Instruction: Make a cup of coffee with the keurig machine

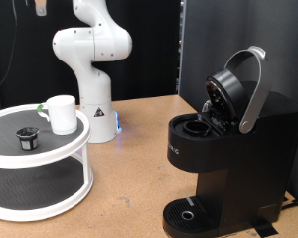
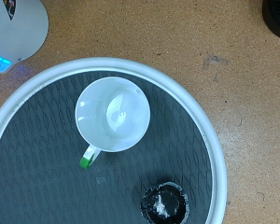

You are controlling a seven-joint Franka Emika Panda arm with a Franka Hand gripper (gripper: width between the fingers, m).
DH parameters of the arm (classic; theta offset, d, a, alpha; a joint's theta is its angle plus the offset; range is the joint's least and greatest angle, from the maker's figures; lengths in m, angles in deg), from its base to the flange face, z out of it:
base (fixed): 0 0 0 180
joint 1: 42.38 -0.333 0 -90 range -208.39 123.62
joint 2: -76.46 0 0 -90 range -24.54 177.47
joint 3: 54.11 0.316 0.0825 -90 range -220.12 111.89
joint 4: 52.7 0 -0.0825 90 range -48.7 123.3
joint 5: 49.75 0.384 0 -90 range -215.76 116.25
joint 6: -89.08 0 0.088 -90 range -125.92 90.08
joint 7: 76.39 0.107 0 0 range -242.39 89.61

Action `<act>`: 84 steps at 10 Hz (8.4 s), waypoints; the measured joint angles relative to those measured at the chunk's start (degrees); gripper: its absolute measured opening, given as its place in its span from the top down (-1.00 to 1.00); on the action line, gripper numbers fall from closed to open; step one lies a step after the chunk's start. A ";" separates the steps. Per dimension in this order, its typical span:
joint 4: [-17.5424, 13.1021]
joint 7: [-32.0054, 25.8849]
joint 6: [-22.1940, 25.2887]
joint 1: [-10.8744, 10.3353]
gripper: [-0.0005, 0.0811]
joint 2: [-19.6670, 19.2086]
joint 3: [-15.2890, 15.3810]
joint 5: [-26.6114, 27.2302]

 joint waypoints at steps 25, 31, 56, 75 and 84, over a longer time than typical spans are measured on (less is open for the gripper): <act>4.25 -4.02 -14.90 0.27 -0.99 -8.40 -3.51 0.96; 12.85 -8.67 -24.36 0.70 -0.99 -8.41 -4.29 -0.80; 24.49 -15.13 -44.64 3.75 -0.99 -14.21 -8.56 -4.51; 27.59 -15.25 -52.38 4.27 0.31 -18.48 -8.56 -4.49; 27.46 -15.33 -50.75 4.27 0.98 -18.19 -8.56 -4.20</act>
